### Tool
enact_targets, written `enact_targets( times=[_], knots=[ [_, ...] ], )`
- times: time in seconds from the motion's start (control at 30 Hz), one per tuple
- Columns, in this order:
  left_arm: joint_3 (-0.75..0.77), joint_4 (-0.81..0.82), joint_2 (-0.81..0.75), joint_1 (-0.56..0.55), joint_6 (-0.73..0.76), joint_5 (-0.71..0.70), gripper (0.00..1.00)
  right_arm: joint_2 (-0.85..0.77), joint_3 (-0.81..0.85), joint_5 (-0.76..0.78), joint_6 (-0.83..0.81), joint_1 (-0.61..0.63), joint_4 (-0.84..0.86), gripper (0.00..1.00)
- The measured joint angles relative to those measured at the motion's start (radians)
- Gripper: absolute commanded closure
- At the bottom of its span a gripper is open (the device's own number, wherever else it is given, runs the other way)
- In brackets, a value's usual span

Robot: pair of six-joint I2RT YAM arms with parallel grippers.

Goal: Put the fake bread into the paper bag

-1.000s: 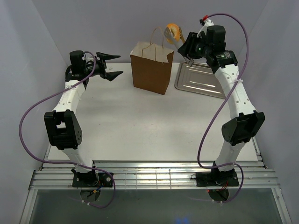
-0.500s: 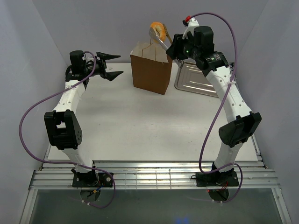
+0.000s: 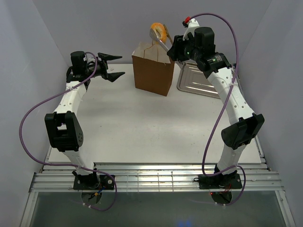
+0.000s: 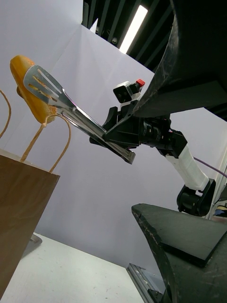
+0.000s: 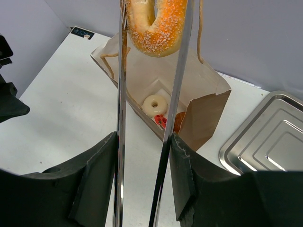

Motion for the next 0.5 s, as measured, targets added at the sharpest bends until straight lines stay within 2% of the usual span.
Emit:
enact_targets(
  times=[0.17, 0.5],
  knots=[
    [0.000, 0.000, 0.000, 0.000, 0.000, 0.000, 0.16, 0.000, 0.000, -0.001, 0.000, 0.005, 0.000, 0.48],
    [0.000, 0.001, 0.000, 0.000, 0.000, 0.000, 0.16, 0.000, 0.000, -0.002, 0.001, 0.006, 0.000, 0.44]
  ],
)
